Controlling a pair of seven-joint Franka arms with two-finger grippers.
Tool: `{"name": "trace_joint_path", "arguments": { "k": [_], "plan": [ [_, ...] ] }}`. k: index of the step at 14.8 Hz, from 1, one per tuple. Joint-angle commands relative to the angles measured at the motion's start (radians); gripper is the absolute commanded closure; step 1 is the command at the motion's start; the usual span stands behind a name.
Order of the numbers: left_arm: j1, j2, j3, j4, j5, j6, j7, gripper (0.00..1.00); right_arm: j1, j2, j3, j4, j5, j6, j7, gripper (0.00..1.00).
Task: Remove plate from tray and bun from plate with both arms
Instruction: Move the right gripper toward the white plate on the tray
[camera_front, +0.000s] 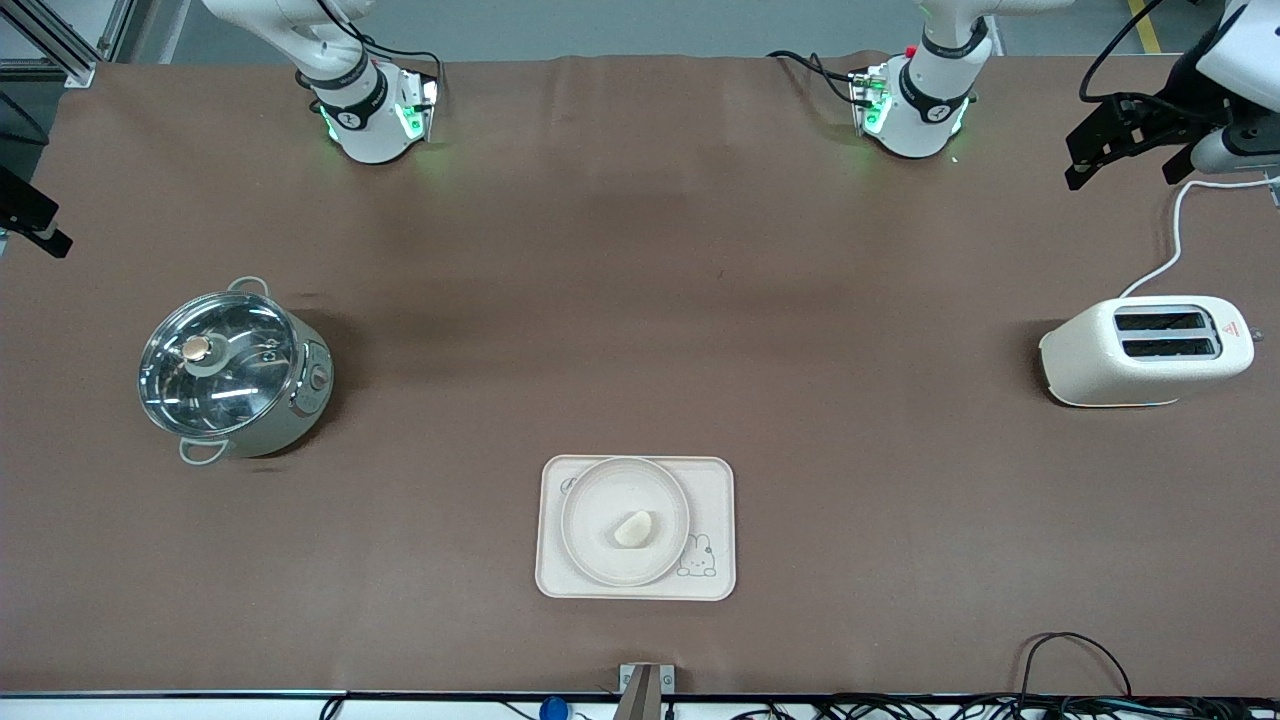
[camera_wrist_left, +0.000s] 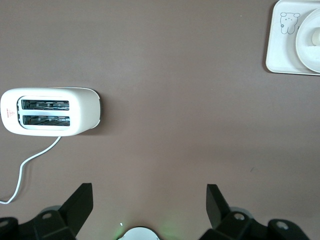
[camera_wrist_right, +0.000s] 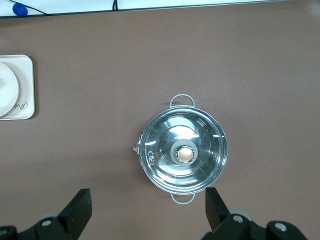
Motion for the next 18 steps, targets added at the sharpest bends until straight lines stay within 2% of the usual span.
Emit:
{"name": "trace_joint_path", "arguments": {
  "k": [1, 5, 7, 9, 11, 14, 16, 18],
  "plan": [
    [0.014, 0.009, -0.002, 0.024, -0.003, -0.016, 0.015, 0.00, -0.008, -0.019, 0.014, -0.022, 0.005, -0.005, 0.000, 0.00],
    [0.025, 0.021, -0.002, 0.037, -0.002, -0.016, 0.016, 0.00, 0.022, -0.016, 0.023, -0.023, 0.005, -0.008, 0.018, 0.00],
    [0.025, 0.036, -0.002, 0.047, -0.003, -0.016, 0.018, 0.00, 0.147, 0.003, 0.066, -0.035, 0.007, 0.006, 0.201, 0.00],
    [0.025, 0.042, -0.002, 0.046, -0.007, -0.016, 0.018, 0.00, 0.292, 0.132, 0.070, -0.032, 0.026, 0.158, 0.375, 0.00],
    [0.022, 0.047, -0.003, 0.043, -0.008, -0.016, 0.015, 0.00, 0.398, 0.262, 0.070, -0.022, 0.118, 0.316, 0.417, 0.00],
    [0.026, 0.067, -0.003, 0.040, -0.014, -0.017, 0.019, 0.00, 0.438, 0.492, 0.074, 0.004, 0.244, 0.586, 0.429, 0.00],
    [0.026, 0.090, -0.003, 0.035, -0.014, -0.017, 0.012, 0.00, 0.467, 0.659, 0.077, 0.117, 0.258, 0.673, 0.431, 0.00],
    [0.026, 0.120, -0.003, 0.035, -0.014, -0.017, 0.008, 0.00, 0.467, 0.820, 0.076, 0.299, 0.266, 0.681, 0.505, 0.01]
  ]
}}
